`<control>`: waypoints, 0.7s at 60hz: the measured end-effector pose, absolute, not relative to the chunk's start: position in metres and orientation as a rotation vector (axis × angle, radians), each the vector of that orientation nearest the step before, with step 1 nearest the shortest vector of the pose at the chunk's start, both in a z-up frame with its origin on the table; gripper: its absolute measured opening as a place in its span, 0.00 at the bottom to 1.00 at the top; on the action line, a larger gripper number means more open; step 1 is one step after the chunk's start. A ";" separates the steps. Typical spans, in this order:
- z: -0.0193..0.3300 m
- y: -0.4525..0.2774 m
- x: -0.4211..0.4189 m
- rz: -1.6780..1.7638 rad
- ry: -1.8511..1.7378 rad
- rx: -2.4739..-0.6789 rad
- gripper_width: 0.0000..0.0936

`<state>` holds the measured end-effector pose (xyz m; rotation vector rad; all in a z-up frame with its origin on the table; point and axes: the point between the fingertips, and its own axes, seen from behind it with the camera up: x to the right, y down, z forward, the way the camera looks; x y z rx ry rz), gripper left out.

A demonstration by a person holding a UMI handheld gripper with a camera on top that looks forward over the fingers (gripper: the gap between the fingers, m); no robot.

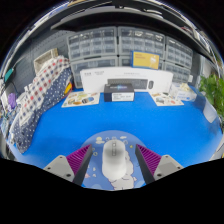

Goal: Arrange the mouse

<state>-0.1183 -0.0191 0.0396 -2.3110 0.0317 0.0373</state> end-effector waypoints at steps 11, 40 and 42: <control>0.108 -0.026 -0.094 0.046 0.062 -2.237 0.95; 0.206 -0.100 0.022 -0.004 0.009 -2.111 0.93; 0.207 -0.106 0.027 0.002 0.006 -2.108 0.93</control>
